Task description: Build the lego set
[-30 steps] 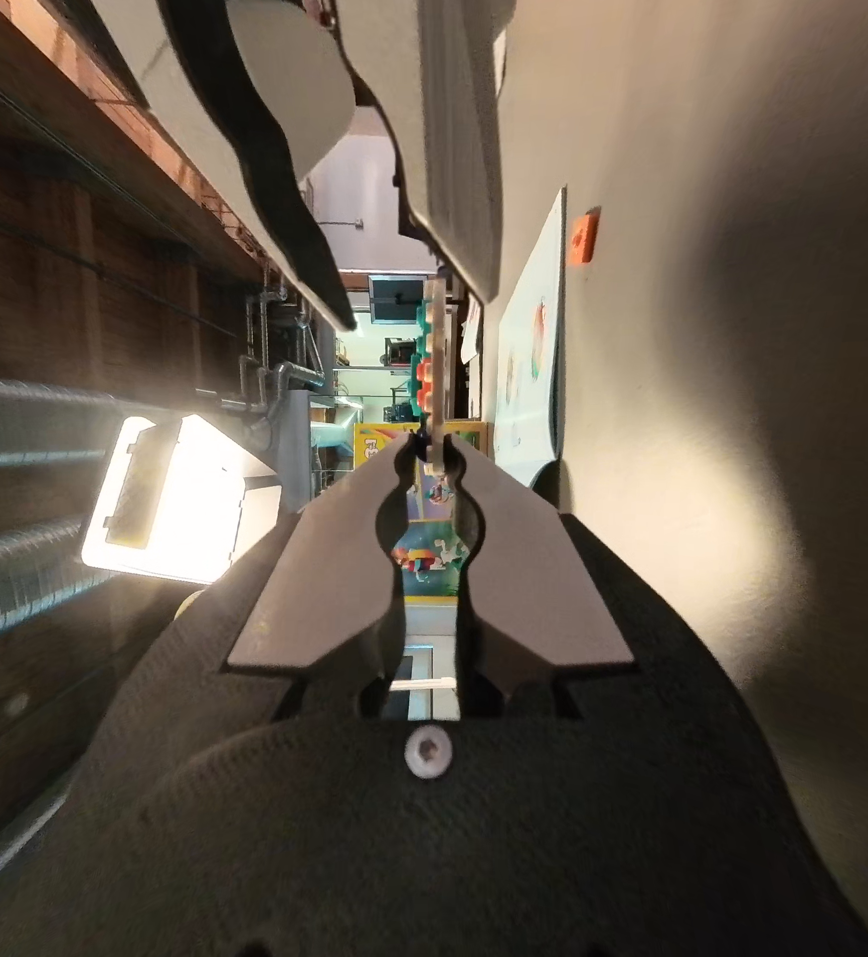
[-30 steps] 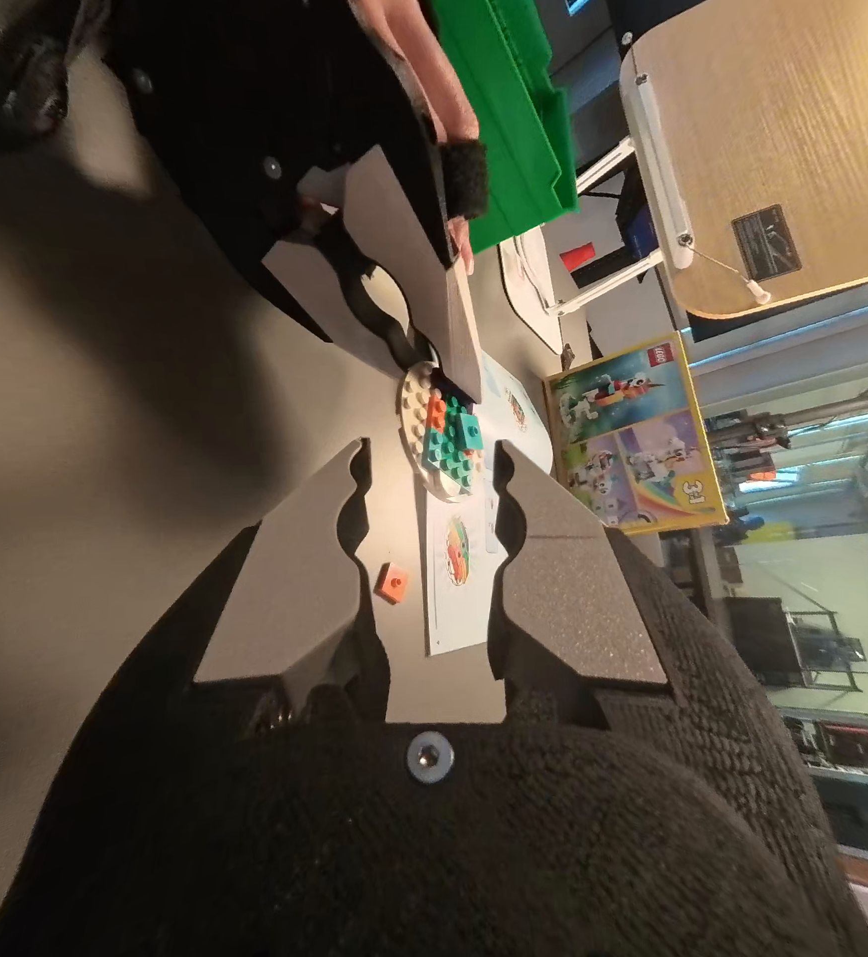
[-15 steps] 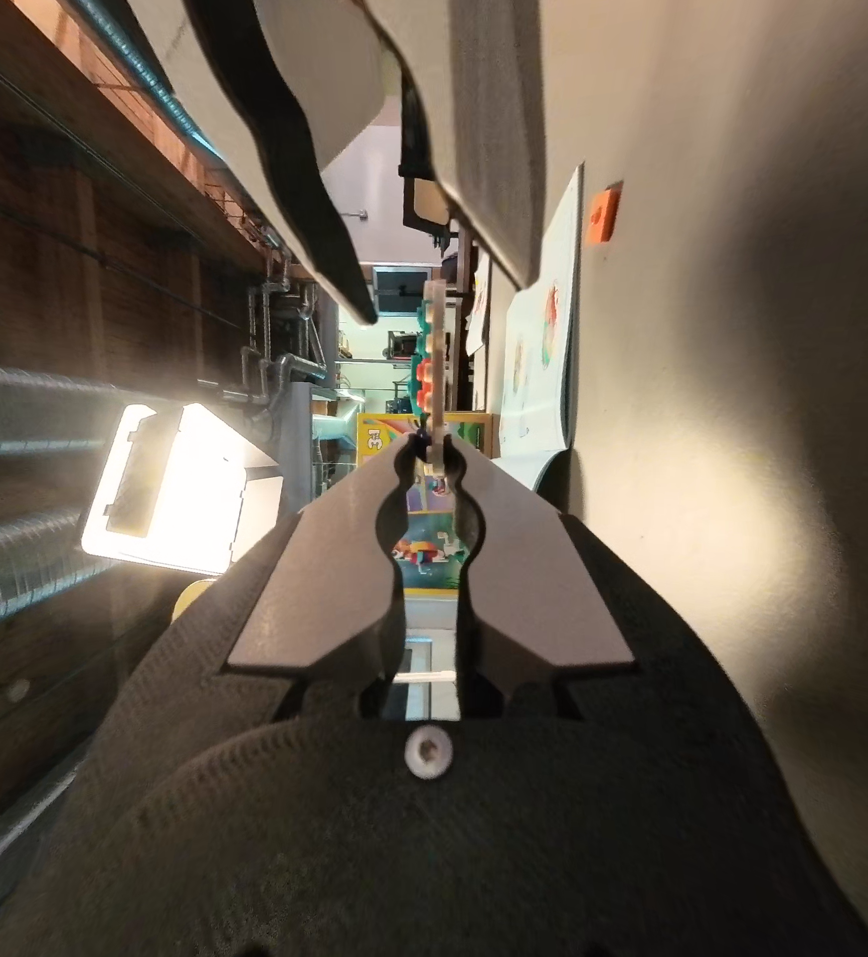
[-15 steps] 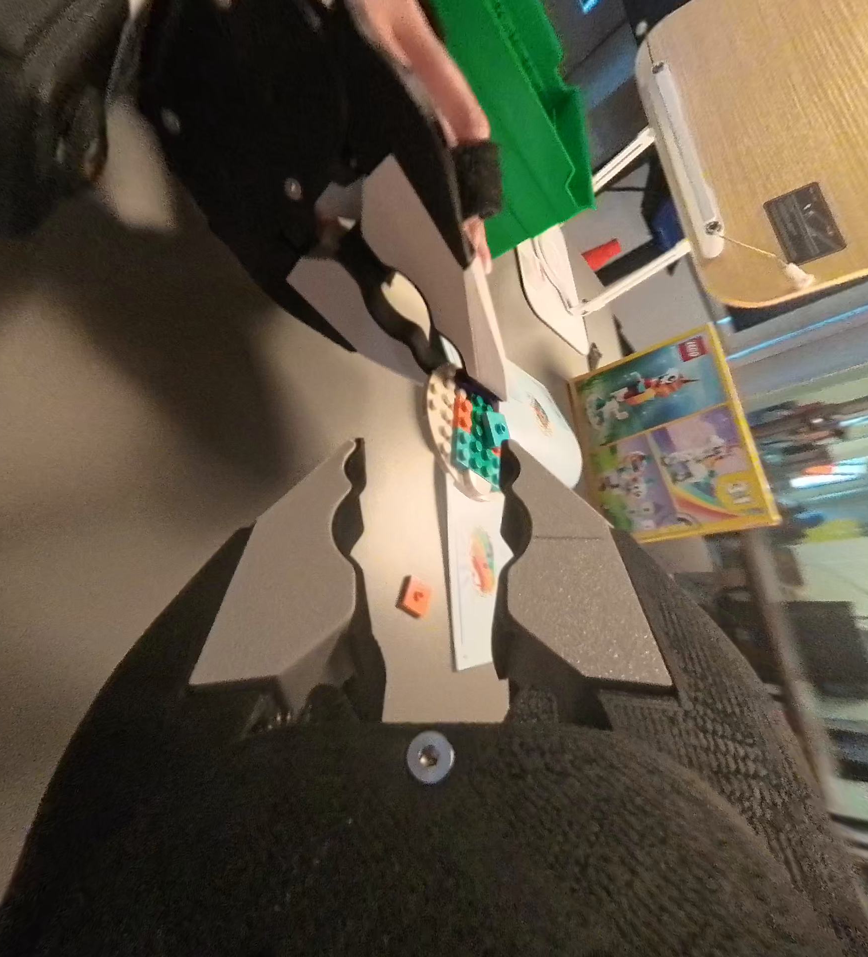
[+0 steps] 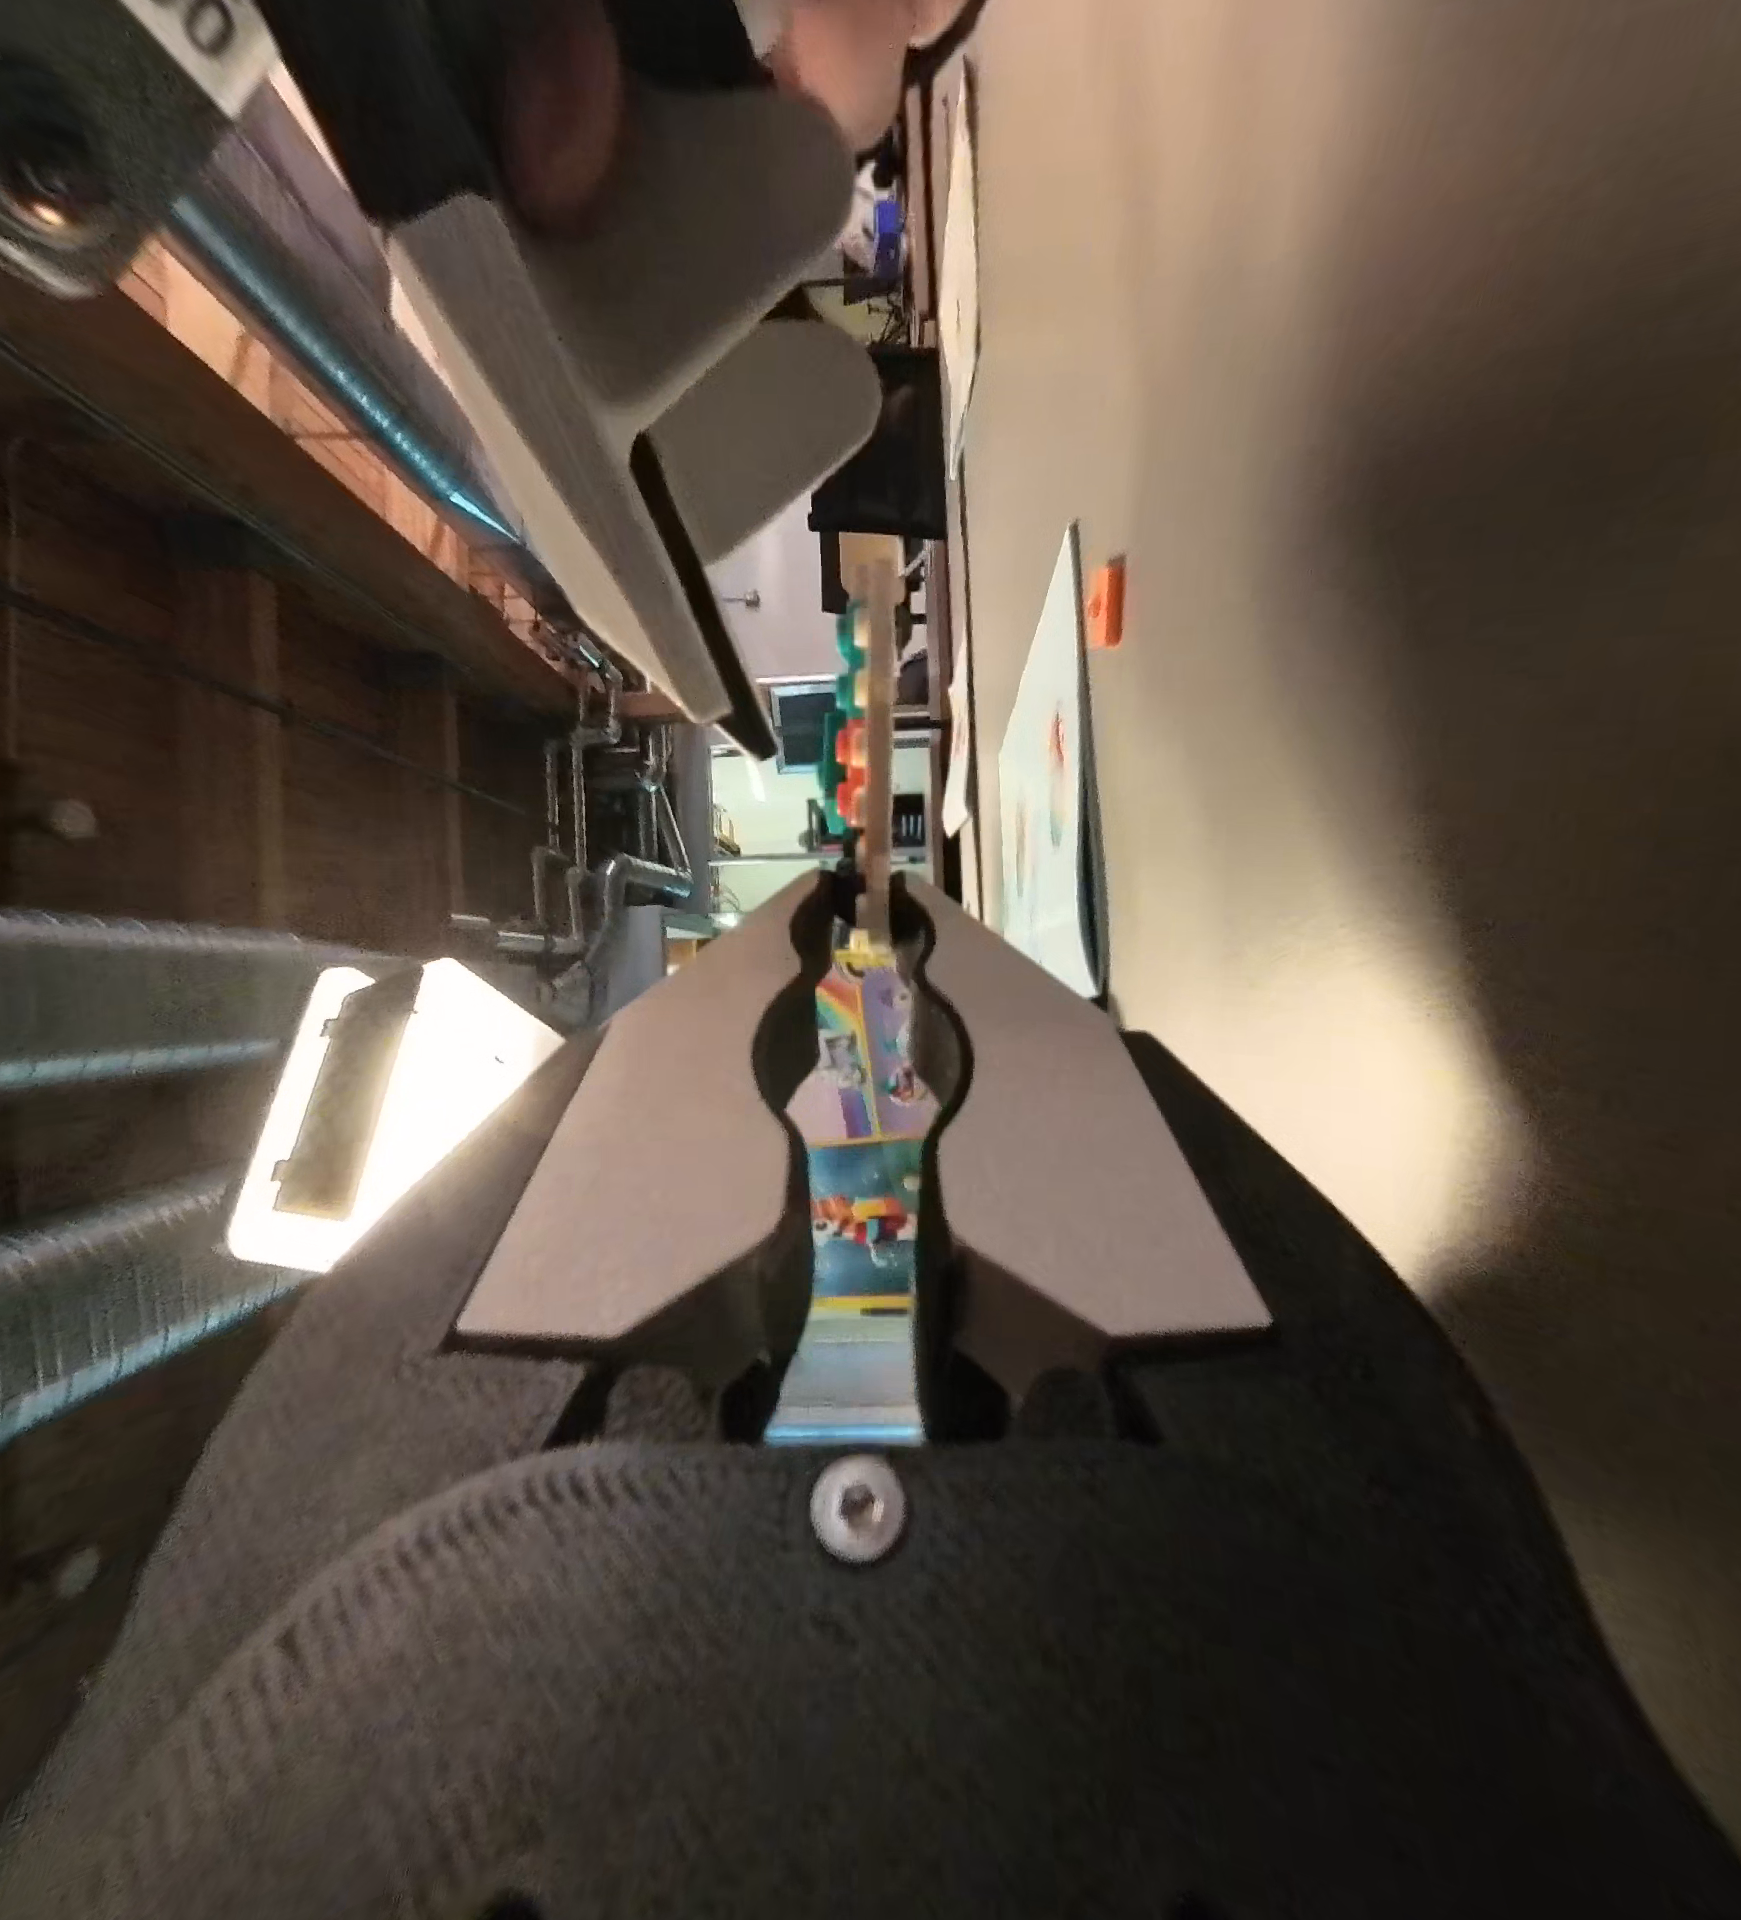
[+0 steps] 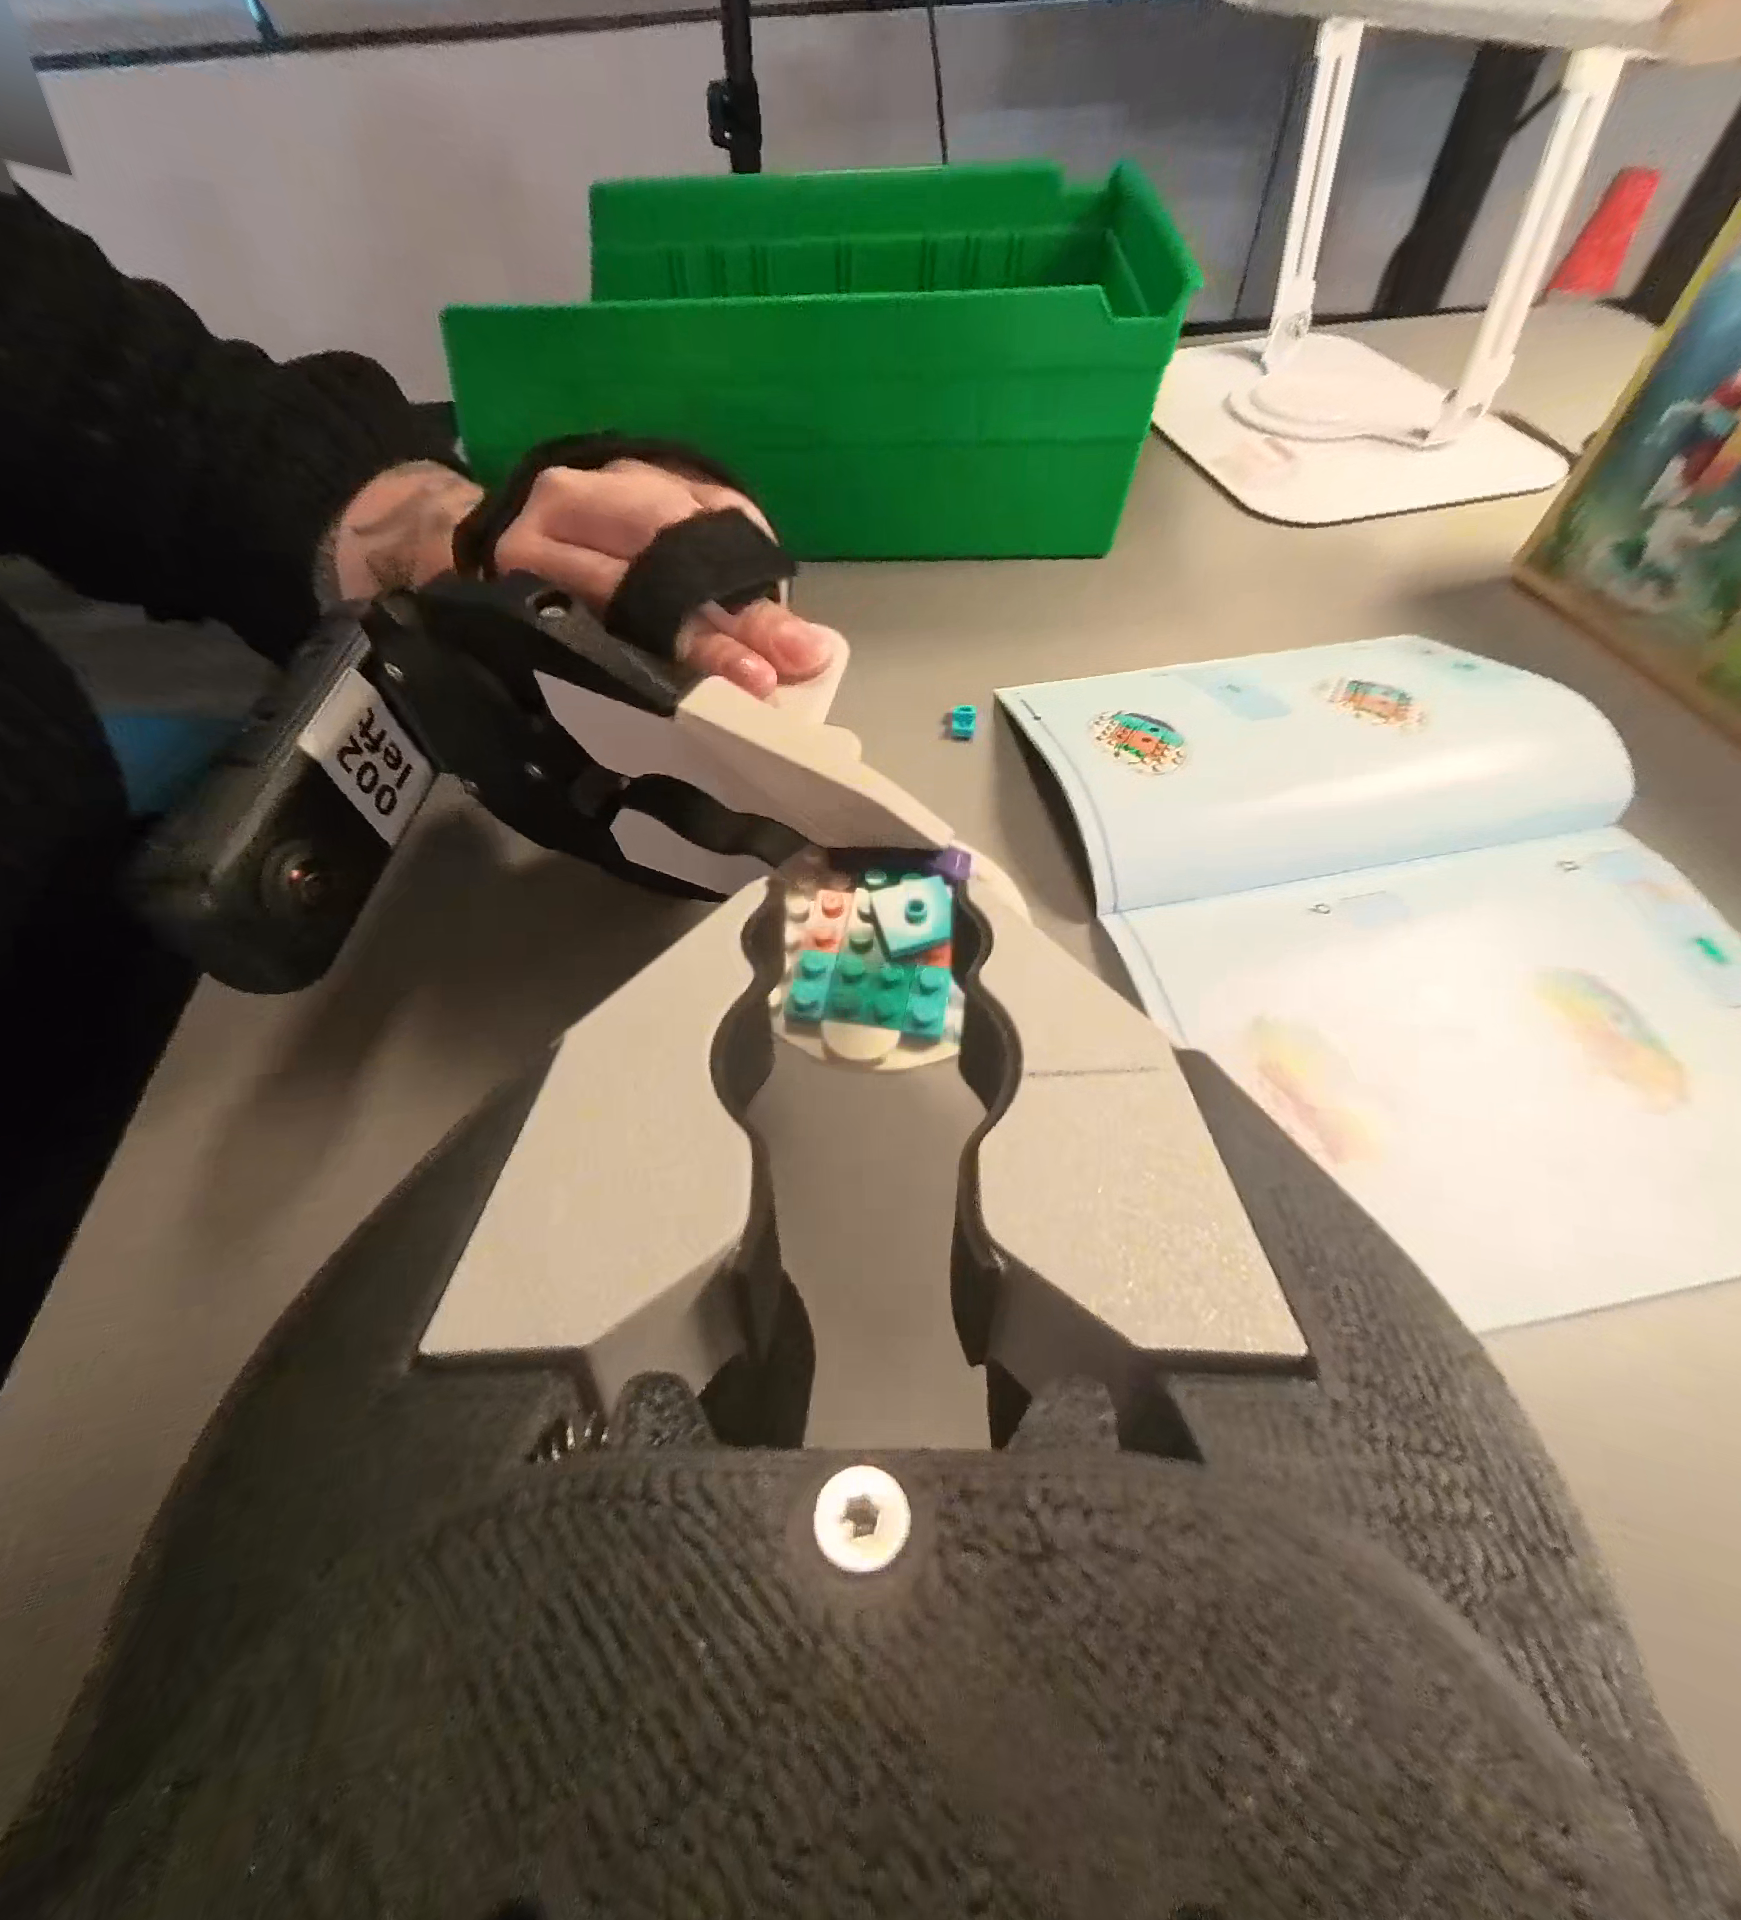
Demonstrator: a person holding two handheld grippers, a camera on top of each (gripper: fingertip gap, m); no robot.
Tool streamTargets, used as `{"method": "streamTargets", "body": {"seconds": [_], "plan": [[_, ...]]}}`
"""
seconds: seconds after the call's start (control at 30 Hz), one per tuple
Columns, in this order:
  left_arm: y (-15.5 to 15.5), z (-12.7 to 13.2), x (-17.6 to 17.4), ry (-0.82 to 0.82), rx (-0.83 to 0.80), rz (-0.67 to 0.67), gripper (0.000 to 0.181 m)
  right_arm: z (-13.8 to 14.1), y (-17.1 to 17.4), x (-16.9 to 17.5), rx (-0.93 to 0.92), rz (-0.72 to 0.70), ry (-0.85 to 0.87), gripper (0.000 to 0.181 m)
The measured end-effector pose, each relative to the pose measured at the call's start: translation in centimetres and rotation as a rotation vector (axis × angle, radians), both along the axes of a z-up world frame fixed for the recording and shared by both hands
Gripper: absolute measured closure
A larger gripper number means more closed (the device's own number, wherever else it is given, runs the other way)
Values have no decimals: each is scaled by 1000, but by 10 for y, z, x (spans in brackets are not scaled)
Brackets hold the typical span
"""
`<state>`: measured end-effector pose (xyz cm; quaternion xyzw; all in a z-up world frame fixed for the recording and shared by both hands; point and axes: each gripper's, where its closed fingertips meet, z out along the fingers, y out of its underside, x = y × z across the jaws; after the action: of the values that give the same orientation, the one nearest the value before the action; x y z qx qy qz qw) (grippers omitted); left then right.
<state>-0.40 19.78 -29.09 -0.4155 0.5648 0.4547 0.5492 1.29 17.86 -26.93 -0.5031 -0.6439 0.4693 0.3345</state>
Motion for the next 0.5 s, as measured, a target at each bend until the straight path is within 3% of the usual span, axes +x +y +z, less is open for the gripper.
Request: {"method": "streamTargets", "body": {"seconds": [0.5], "plan": [[-9, -6, 14, 48, -7, -83, 173, -21, -7, 5, 55, 71, -92, 161]]}}
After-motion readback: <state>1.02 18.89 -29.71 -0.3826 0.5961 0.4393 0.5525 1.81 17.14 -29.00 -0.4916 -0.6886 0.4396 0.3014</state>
